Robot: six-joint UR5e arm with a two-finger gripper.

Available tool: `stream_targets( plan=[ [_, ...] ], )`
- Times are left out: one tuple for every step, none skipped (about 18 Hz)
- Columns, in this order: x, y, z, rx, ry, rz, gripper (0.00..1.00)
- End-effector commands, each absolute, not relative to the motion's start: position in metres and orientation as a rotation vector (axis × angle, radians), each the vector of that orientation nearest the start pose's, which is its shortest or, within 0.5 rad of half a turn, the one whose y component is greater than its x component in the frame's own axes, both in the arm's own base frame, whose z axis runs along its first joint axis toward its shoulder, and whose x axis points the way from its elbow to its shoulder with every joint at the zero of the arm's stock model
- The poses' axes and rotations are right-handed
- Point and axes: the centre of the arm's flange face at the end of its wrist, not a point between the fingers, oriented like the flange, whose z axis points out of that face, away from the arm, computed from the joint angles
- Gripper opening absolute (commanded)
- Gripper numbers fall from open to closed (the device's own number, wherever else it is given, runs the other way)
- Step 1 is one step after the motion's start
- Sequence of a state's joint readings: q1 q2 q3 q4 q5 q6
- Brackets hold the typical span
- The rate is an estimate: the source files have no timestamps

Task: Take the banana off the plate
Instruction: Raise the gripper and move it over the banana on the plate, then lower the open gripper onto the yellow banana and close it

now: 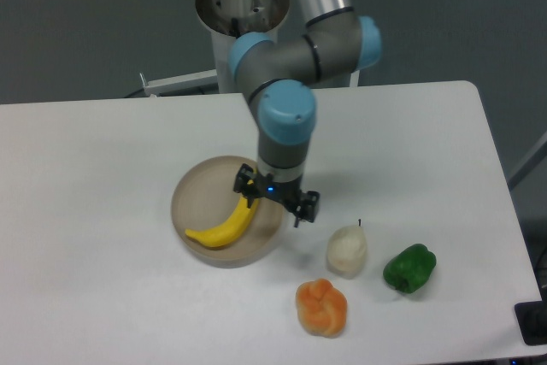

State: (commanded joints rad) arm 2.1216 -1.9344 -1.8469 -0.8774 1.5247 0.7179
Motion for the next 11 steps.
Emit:
stream_targets(
  plan=[
    [-0.174, 0.557, 0.227, -3.07, 0.275, -0.013, 1.0],
    [-0.171, 0.556, 0.224, -3.079, 0.278, -0.009, 1.0],
    [-0.165, 0.557, 0.221, -3.088, 0.293, -0.005, 1.0],
    [-0.16, 0.558, 0.217, -3.088, 0.307, -0.002, 1.0],
    [-0.157, 0.56, 0.215, -3.083, 0.314, 0.009, 1.0],
    [-0.154, 0.56, 0.213, -3.084, 0.321, 0.018, 1.0],
    [-0.153, 0.557, 0.208, -3.093, 0.322, 0.014, 1.0],
    [-0.152, 0.557, 0.208, -3.095, 0.324, 0.012, 1.0],
    [-0.151, 0.556, 0.207, -3.096, 0.327, 0.011, 1.0],
    [-0.148, 0.557, 0.205, -3.099, 0.334, 0.008, 1.0],
    [-0.145, 0.558, 0.2, -3.104, 0.342, 0.003, 1.0]
  ],
)
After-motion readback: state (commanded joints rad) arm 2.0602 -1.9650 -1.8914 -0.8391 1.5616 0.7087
